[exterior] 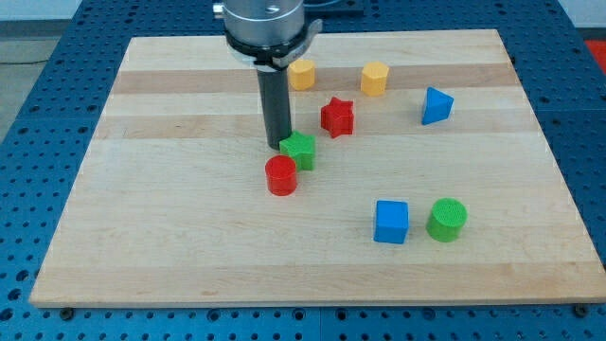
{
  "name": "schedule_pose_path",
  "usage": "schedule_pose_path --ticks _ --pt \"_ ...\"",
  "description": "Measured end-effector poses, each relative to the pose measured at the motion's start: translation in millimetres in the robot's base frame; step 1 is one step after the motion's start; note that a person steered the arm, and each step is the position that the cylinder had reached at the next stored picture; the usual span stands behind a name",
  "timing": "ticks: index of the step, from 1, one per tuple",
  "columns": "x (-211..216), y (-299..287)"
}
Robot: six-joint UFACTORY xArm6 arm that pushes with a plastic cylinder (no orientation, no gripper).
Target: Move the green star to the left of the blue cube
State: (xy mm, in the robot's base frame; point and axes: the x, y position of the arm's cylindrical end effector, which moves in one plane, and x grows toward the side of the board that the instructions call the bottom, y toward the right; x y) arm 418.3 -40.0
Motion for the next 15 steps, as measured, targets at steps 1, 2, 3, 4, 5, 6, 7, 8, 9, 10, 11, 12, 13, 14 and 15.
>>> schedule_pose_path --ticks 1,2,3,4,5,6,7,8,9,10,11,12,13,14,15 --pt "7 20" --pt "10 22" --pt "16 28" --pt "17 36" --pt "17 51" --pt "17 64" --pt "25 66" --pt "44 61" --pt "56 51" --pt "60 40" --pt "60 26" --pt "65 24" --pt "73 24" --pt "80 24" --pt "83 24"
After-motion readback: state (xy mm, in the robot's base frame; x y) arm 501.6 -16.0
